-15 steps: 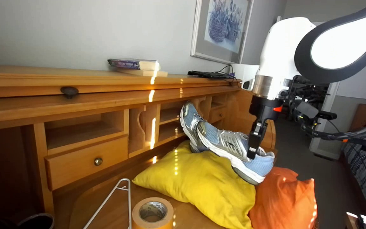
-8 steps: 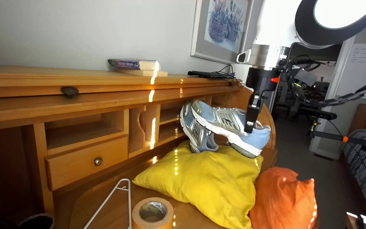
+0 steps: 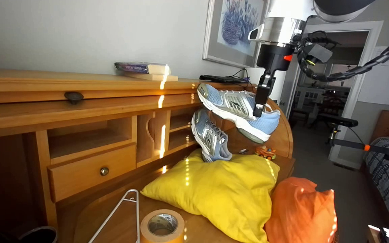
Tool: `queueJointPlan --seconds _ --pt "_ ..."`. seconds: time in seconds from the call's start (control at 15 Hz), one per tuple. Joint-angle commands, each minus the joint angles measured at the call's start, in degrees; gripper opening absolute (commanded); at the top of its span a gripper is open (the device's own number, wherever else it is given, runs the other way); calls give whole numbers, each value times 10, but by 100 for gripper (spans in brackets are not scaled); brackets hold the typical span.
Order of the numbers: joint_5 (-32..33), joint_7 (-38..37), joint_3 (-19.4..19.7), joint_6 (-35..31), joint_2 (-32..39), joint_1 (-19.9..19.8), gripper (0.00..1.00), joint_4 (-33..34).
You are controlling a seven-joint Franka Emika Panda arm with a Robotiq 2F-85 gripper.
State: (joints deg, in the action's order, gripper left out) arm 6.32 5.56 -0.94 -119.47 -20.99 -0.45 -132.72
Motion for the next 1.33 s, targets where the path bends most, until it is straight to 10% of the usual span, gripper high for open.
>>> queueJointPlan --seconds 0.0,1.27 --pt "1 -1 3 3 1 4 8 2" --pt "20 17 22 8 49 -10 2 125"
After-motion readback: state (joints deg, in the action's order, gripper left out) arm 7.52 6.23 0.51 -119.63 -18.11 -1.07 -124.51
